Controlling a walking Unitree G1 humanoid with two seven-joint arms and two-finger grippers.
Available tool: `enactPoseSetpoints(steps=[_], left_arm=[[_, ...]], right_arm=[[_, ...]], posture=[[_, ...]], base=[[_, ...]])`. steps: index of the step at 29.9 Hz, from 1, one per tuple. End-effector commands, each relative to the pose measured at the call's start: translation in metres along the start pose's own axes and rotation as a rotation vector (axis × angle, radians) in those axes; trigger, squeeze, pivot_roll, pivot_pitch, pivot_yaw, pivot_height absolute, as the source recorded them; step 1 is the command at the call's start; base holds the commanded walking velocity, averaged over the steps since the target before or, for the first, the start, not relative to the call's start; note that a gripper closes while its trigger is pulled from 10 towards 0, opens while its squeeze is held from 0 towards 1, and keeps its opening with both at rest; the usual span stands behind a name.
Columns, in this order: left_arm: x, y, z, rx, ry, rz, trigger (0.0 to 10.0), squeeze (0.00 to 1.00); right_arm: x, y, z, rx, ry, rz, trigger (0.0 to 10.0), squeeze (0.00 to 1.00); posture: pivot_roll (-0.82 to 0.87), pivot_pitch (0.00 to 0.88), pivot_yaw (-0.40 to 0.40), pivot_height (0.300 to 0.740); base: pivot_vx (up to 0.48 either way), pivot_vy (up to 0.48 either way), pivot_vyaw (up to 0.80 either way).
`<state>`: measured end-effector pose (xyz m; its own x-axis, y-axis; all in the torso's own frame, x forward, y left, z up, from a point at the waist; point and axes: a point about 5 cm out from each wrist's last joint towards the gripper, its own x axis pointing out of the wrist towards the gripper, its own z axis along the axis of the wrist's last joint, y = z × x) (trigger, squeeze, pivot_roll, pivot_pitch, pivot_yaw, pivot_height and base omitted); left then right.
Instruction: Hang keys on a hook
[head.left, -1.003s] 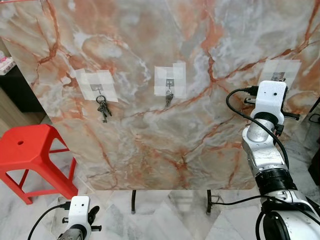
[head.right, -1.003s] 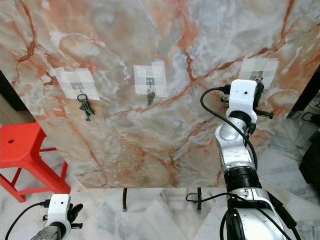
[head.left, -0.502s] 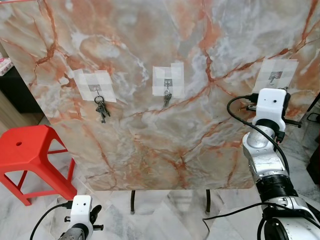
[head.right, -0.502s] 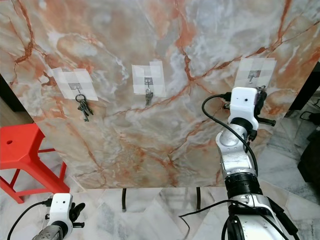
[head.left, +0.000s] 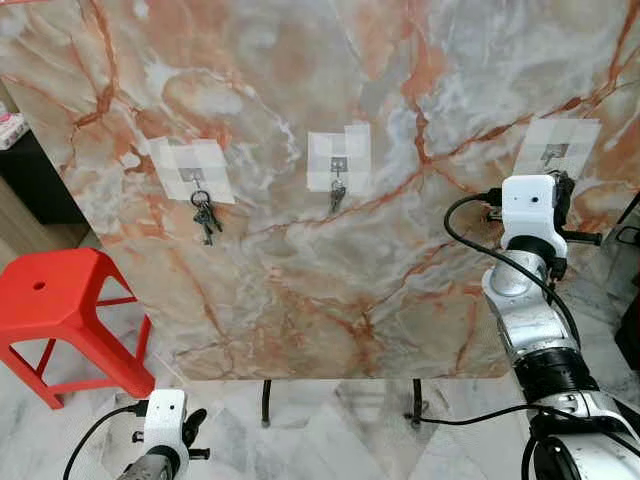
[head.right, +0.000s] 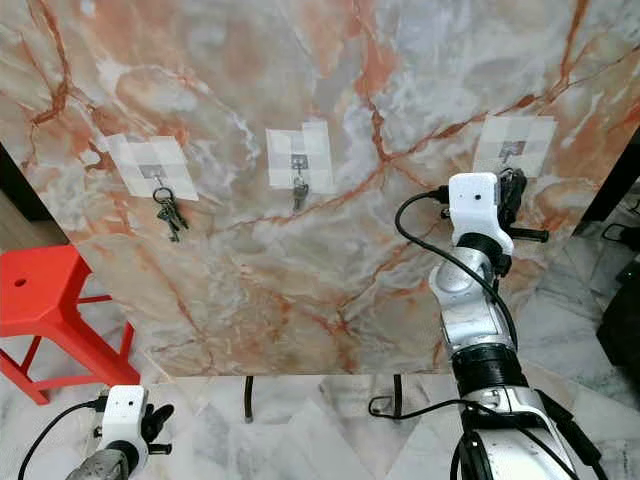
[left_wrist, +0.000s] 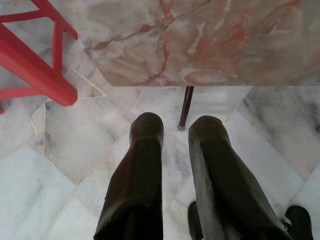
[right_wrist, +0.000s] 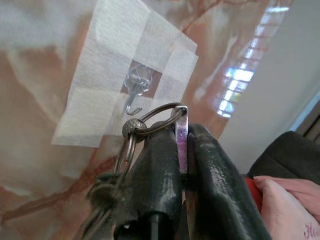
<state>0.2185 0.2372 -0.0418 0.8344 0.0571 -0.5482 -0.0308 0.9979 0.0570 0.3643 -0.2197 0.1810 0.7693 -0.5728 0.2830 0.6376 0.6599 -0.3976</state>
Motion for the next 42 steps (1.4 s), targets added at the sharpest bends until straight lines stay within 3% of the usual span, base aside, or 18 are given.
enactPoseSetpoints(steps=[1,8,12,15,19,22,23,28,29,30,33,37,38,40,41,42], left_arm=[[-0.001,0.000,-0.002,0.008,0.007,-0.004,10.0,0.00],[-0.001,0.000,-0.002,0.013,0.010,-0.010,10.0,0.00],[-0.001,-0.001,-0.003,0.013,0.012,-0.015,10.0,0.00],[-0.001,-0.001,-0.003,0.013,0.012,-0.016,10.0,0.00],[-0.001,-0.002,-0.003,0.013,0.014,-0.019,10.0,0.00],[-0.001,-0.002,-0.003,0.015,0.015,-0.022,10.0,0.00],[-0.001,-0.002,-0.003,0.015,0.016,-0.022,10.0,0.00],[-0.001,-0.003,-0.004,0.015,0.019,-0.030,10.0,0.00],[-0.001,-0.004,-0.005,0.015,0.022,-0.035,10.0,0.00],[-0.001,-0.005,-0.006,0.015,0.025,-0.046,10.0,0.00],[-0.001,-0.005,-0.006,0.016,0.026,-0.049,10.0,0.00],[-0.001,-0.006,-0.005,0.018,0.027,-0.056,10.0,0.00],[-0.001,-0.007,-0.005,0.018,0.027,-0.057,10.0,0.00],[-0.001,-0.007,-0.005,0.017,0.027,-0.060,10.0,0.00],[0.000,-0.008,-0.005,0.016,0.027,-0.062,10.0,0.00],[0.000,-0.009,-0.005,0.015,0.030,-0.074,10.0,0.00]], right_arm=[[0.000,-0.002,0.003,0.022,0.003,-0.015,10.0,0.00],[0.001,-0.007,0.002,0.066,0.022,-0.064,10.0,0.00],[0.002,-0.005,0.006,-0.010,-0.035,-0.035,10.0,0.00],[0.002,-0.005,0.006,-0.014,-0.037,-0.039,10.0,0.00],[0.002,-0.005,0.005,0.091,0.000,-0.034,10.0,0.00],[-0.001,-0.004,-0.007,0.419,0.179,-0.039,10.0,0.00],[-0.002,-0.005,-0.012,0.480,0.219,-0.052,10.0,0.00],[-0.008,-0.009,-0.022,0.600,0.281,-0.080,10.0,0.00],[-0.012,-0.008,-0.025,0.677,0.322,-0.079,10.0,0.00],[-0.020,-0.003,-0.031,0.842,0.405,-0.072,10.0,0.00],[-0.022,0.000,-0.033,0.913,0.439,-0.069,10.0,0.00],[-0.037,0.019,-0.051,1.347,0.725,-0.102,10.0,0.00],[-0.042,0.024,-0.057,1.382,0.797,-0.110,10.0,0.00],[-0.051,0.034,-0.067,1.255,0.889,-0.005,10.0,0.00],[-0.055,0.037,-0.074,1.093,0.891,0.076,10.0,0.00],[-0.060,0.037,-0.087,0.775,0.822,0.209,10.0,0.00]], posture=[[0.09,0.061,0.021,0.740],[0.09,0.060,0.023,0.740],[0.09,0.058,0.022,0.740],[0.09,0.058,0.022,0.740],[0.09,0.059,0.024,0.740],[0.09,0.059,0.023,0.740],[0.09,0.059,0.023,0.740],[0.09,0.061,0.023,0.740],[0.09,0.060,0.024,0.740],[0.09,0.060,0.025,0.740],[0.09,0.060,0.025,0.740],[0.09,0.059,0.026,0.740],[0.09,0.057,0.024,0.740],[0.09,0.056,0.023,0.740],[0.09,0.055,0.022,0.740],[0.09,0.055,0.021,0.740]], base=[[0.000,0.000,0.00],[0.000,0.000,0.00],[0.000,0.000,0.00],[0.000,0.000,0.00],[0.000,0.000,0.00],[0.000,0.000,0.00],[0.000,0.000,0.00],[0.000,0.000,0.00],[0.000,0.000,0.00],[0.000,0.000,0.00],[0.000,0.000,0.00],[0.000,0.000,0.00],[0.000,0.000,0.00],[0.000,0.000,0.00],[0.000,0.000,0.00],[0.000,0.000,0.00]])
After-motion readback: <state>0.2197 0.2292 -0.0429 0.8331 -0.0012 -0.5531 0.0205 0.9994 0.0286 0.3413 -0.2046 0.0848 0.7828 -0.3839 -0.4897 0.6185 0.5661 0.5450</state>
